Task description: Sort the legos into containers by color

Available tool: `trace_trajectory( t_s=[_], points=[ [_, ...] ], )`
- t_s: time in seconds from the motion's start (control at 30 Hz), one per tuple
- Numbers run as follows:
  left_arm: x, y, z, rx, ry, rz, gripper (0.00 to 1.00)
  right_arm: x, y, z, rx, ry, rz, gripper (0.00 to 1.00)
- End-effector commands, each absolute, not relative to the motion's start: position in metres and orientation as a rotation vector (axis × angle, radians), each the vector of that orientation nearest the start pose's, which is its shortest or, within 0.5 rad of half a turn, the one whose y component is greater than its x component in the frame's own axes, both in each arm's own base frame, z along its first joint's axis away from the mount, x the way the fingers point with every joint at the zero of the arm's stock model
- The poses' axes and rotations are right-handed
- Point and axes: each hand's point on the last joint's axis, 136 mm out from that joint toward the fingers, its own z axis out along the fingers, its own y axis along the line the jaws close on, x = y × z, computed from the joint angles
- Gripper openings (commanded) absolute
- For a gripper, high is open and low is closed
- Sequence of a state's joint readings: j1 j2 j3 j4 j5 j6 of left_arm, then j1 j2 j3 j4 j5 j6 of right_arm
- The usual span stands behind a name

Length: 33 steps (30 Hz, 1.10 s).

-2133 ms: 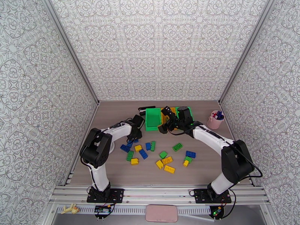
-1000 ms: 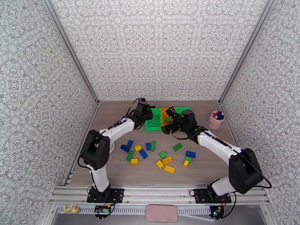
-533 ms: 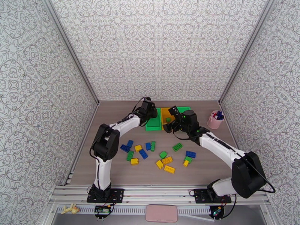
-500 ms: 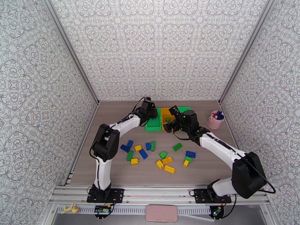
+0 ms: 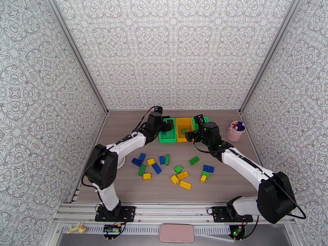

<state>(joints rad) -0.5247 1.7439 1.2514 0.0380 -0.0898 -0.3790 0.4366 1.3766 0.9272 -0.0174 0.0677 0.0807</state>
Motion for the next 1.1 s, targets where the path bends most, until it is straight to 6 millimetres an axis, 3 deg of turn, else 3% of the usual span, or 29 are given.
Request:
trace_trajectory(
  t_s=[0.0, 0.17, 0.33, 0.57, 0.73, 0.93, 1.07],
  points=[
    [0.45, -0.26, 0.23, 0.218, 1.919, -0.524, 0.96, 0.39, 0.155, 0.193, -0.238, 2.105, 0.205, 1.0],
    [0.409, -0.257, 0.235, 0.363, 1.838, -0.551, 0.99, 0.369, 0.134, 0.162, -0.139, 2.298, 0.116, 0.99],
    [0.367, -0.26, 0.222, 0.518, 1.803, -0.557, 1.0, 0.337, 0.103, 0.138, 0.186, 2.467, 0.026, 0.96],
    [0.311, -0.282, 0.207, 0.816, 1.712, -0.599, 1.0, 0.29, 0.107, 0.113, 0.427, 2.588, 0.02, 0.94],
    [0.254, -0.31, 0.182, 1.156, 1.578, -0.709, 1.0, 0.244, 0.106, 0.093, 0.562, 2.65, 0.021, 0.92],
    [0.217, -0.322, 0.165, 1.321, 1.525, -0.776, 1.0, 0.194, 0.106, 0.071, 0.679, 2.759, 0.063, 0.9],
    [0.203, -0.325, 0.164, 1.363, 1.483, -0.831, 1.0, 0.178, 0.116, 0.057, 0.715, 2.823, 0.134, 0.87]
  ],
)
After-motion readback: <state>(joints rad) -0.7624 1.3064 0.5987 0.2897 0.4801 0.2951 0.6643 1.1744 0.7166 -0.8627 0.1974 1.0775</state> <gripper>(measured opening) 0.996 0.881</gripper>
